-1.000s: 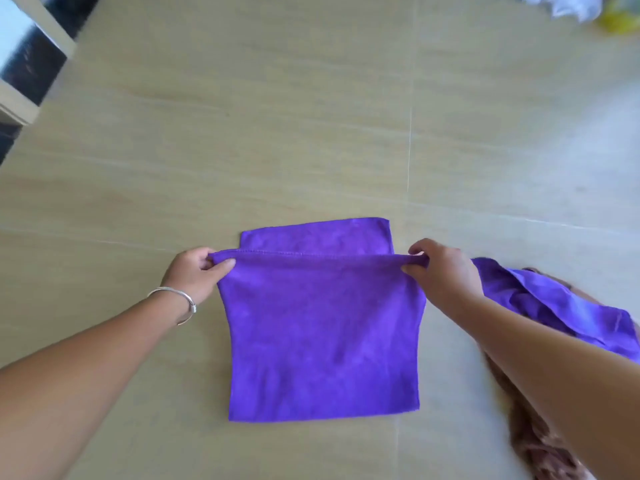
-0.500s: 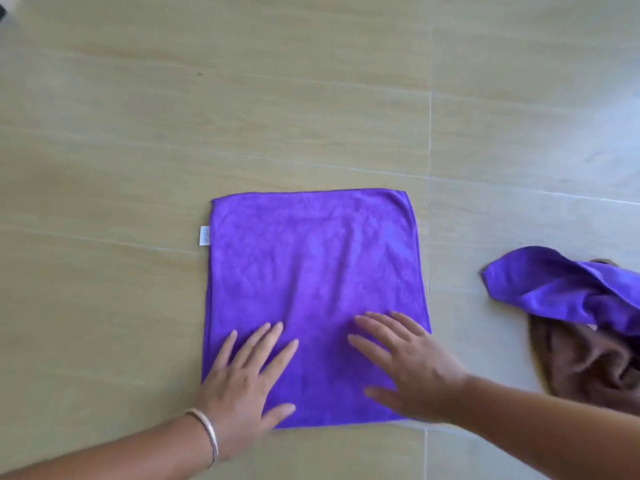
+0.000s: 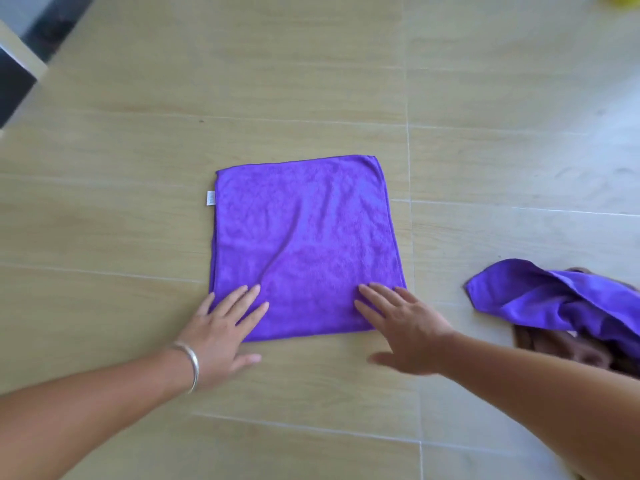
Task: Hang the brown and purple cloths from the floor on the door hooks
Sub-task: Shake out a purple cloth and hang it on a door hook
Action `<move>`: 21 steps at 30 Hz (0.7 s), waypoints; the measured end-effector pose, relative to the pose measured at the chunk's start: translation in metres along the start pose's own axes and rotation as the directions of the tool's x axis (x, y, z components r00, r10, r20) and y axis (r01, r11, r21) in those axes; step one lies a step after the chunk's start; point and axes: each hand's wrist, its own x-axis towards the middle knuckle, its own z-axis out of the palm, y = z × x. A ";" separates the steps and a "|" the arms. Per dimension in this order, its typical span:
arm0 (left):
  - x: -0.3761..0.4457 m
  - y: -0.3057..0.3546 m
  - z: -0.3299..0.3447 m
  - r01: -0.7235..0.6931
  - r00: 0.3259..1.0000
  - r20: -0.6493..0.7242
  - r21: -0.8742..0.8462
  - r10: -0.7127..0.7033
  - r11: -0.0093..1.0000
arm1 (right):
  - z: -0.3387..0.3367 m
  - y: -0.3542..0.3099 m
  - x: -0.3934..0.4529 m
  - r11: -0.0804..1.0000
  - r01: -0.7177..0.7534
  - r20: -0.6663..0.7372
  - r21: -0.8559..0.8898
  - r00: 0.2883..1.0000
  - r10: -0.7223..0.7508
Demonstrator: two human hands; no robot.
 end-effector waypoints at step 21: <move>-0.037 -0.023 -0.027 0.085 0.957 -0.259 -0.179 -0.131 0.980 | -0.047 -0.016 -0.024 0.959 -0.281 -0.057 -0.030 0.959 0.279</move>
